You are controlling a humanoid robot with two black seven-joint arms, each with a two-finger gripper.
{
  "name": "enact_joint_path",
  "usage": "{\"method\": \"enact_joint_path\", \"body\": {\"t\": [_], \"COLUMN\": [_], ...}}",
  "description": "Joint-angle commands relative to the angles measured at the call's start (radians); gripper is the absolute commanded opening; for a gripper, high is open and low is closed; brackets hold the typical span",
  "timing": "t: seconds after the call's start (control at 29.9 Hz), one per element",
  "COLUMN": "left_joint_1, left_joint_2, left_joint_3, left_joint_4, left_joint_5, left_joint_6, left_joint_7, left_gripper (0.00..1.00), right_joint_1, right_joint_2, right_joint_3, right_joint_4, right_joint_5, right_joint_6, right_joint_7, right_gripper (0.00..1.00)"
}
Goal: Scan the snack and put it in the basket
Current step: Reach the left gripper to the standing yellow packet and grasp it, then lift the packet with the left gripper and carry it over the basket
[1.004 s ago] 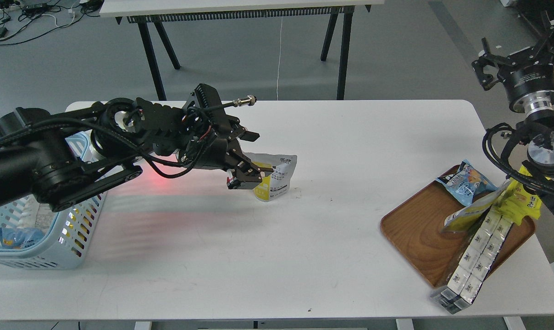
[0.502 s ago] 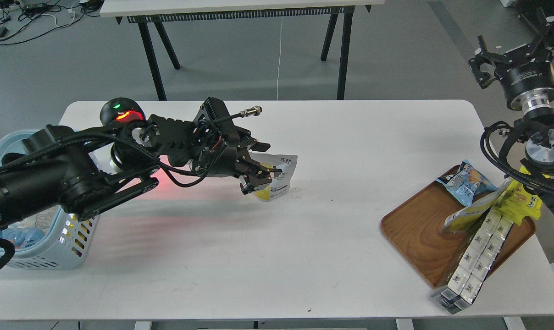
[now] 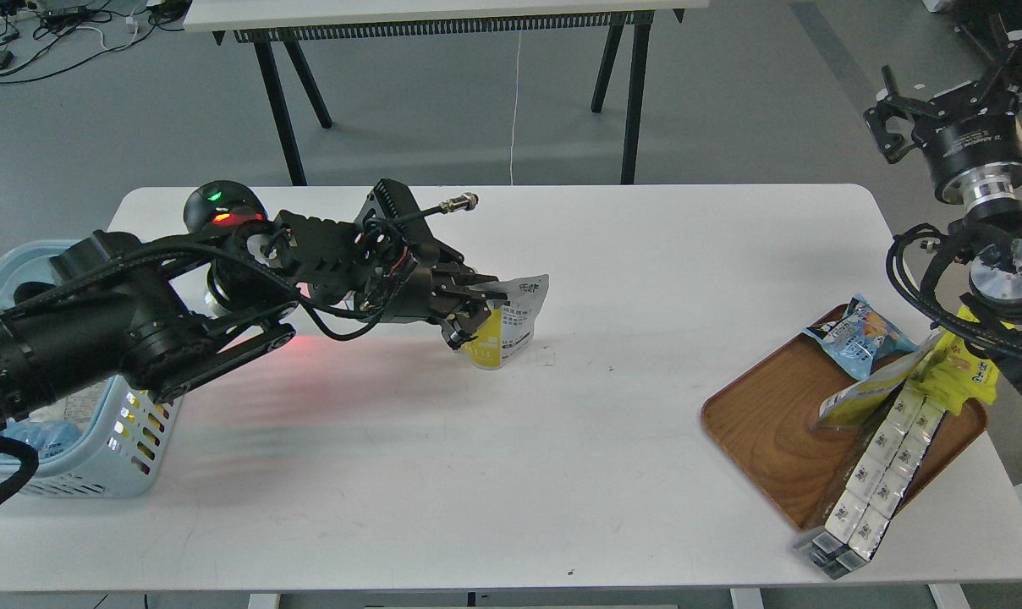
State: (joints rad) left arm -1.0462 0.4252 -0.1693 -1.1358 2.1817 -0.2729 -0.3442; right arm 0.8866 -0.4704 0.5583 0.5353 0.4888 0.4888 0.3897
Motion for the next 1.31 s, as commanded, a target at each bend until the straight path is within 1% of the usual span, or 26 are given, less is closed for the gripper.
{"method": "enact_joint_path", "body": {"t": [0.0, 0.1, 0.23, 0.5, 0.67, 0.74, 0.8, 0.9, 1.04, 1.27], "left_joint_1": [0.0, 0.002, 0.002, 0.028, 0.052, 0.066, 0.086, 0.097, 0.109, 0.112], "left_joint_2": [0.001, 0.003, 0.035, 0.101, 0.116, 0.156, 0.232, 0.341, 0.452, 0.543], "left_joint_3": [-0.004, -0.009, -0.025, -0.047, -0.079, -0.119, -0.15, -0.156, -0.156, -0.157], "left_joint_4": [-0.009, -0.013, -0.056, -0.097, -0.12, -0.179, -0.252, -0.329, -0.348, -0.335], "left_joint_5": [0.0, 0.0, 0.0, 0.0, 0.0, 0.0, 0.0, 0.0, 0.0, 0.0], "left_joint_6": [0.0, 0.0, -0.003, 0.001, 0.001, -0.008, -0.011, -0.009, 0.001, 0.003], "left_joint_7": [0.002, -0.004, -0.007, -0.004, -0.001, -0.002, -0.002, -0.004, -0.012, -0.012], "left_gripper": [0.09, 0.06, 0.0, 0.0, 0.0, 0.0, 0.0, 0.0, 0.0, 0.0], "right_joint_1": [0.0, 0.0, 0.0, 0.0, 0.0, 0.0, 0.0, 0.0, 0.0, 0.0], "right_joint_2": [-0.001, -0.002, -0.014, -0.019, -0.022, -0.03, -0.034, -0.034, -0.033, -0.03], "right_joint_3": [0.0, 0.0, 0.0, 0.0, 0.0, 0.002, 0.002, 0.002, 0.003, 0.002], "right_joint_4": [-0.003, -0.005, -0.006, -0.012, -0.012, -0.012, -0.012, -0.015, -0.014, -0.012], "right_joint_5": [0.001, -0.001, -0.001, -0.004, -0.004, -0.004, -0.006, -0.006, -0.006, -0.006], "right_joint_6": [0.0, 0.0, 0.0, 0.0, 0.0, 0.0, 0.0, 0.0, 0.0, 0.0], "right_joint_7": [0.001, 0.001, 0.001, 0.003, 0.005, 0.005, 0.005, 0.006, 0.009, 0.009], "right_gripper": [0.99, 0.99, 0.99, 0.99, 0.99, 0.99, 0.99, 0.99, 0.99, 0.99]}}
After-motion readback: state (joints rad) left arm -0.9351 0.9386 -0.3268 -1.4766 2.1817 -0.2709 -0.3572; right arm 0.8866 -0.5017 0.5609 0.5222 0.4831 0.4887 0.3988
